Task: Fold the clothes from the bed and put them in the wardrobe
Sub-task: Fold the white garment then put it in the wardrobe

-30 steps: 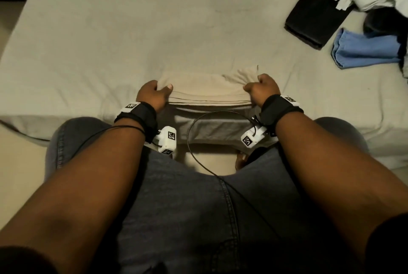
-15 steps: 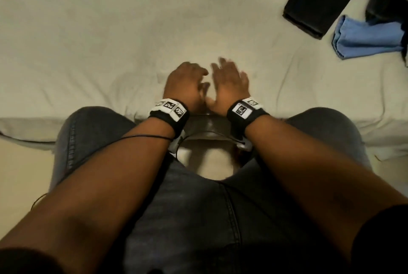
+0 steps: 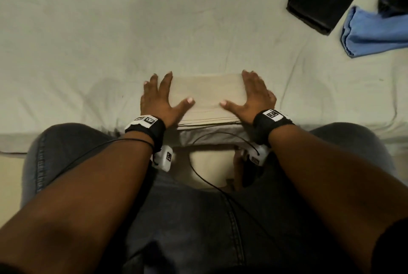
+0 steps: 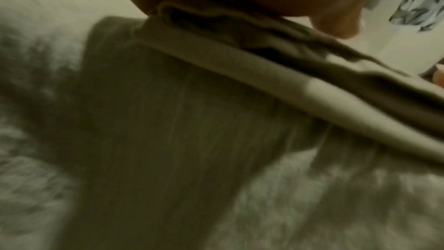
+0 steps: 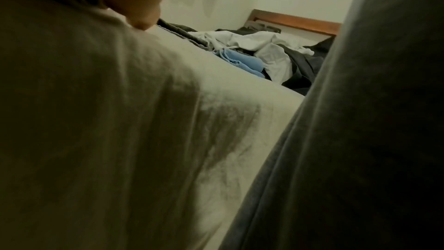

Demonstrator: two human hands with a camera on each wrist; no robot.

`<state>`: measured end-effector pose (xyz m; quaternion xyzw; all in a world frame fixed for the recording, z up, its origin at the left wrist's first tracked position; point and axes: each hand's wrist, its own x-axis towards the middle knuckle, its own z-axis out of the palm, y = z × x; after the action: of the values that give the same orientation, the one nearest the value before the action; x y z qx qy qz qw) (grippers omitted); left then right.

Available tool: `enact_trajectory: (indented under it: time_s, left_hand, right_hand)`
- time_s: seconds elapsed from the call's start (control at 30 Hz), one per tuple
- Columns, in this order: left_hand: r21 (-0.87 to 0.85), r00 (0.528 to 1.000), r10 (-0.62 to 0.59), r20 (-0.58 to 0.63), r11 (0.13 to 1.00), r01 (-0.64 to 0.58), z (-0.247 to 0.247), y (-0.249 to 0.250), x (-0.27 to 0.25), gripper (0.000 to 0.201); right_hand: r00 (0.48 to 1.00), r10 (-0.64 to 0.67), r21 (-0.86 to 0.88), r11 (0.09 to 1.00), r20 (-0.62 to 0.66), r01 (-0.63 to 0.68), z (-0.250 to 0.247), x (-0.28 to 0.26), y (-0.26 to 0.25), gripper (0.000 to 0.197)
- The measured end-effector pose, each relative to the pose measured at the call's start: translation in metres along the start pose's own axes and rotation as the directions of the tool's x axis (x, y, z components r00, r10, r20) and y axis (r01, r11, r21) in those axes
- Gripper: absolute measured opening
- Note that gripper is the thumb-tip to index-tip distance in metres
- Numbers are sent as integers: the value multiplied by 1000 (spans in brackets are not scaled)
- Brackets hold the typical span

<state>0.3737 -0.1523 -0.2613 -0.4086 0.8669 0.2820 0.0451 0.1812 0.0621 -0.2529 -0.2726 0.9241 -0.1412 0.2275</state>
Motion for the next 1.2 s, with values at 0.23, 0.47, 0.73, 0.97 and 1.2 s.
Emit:
enact_trajectory:
  time_s: [0.23, 0.47, 0.73, 0.97, 1.2]
  left_hand:
    - [-576, 959, -265, 99, 771, 272, -46, 9, 35, 80]
    - [-207, 972, -123, 202, 964, 165, -67, 6, 23, 46]
    - [-471, 957, 124, -264, 849, -240, -109, 16, 8, 49]
    - [-152, 936, 284, 206, 955, -256, -97, -17, -23, 40]
    - [51, 948, 224, -228, 975, -218, -81, -11, -32, 20]
  right_hand:
    - [950, 300, 566, 770, 84, -293, -29, 28, -5, 102]
    - [951, 207, 746, 591, 227, -307, -40, 8, -7, 43]
    - [970, -19, 691, 698, -242, 186, -86, 3, -11, 34]
    - [997, -76, -39, 996, 25, 77, -63, -11, 19, 21]
    - [978, -53, 77, 995, -202, 70, -61, -16, -12, 33]
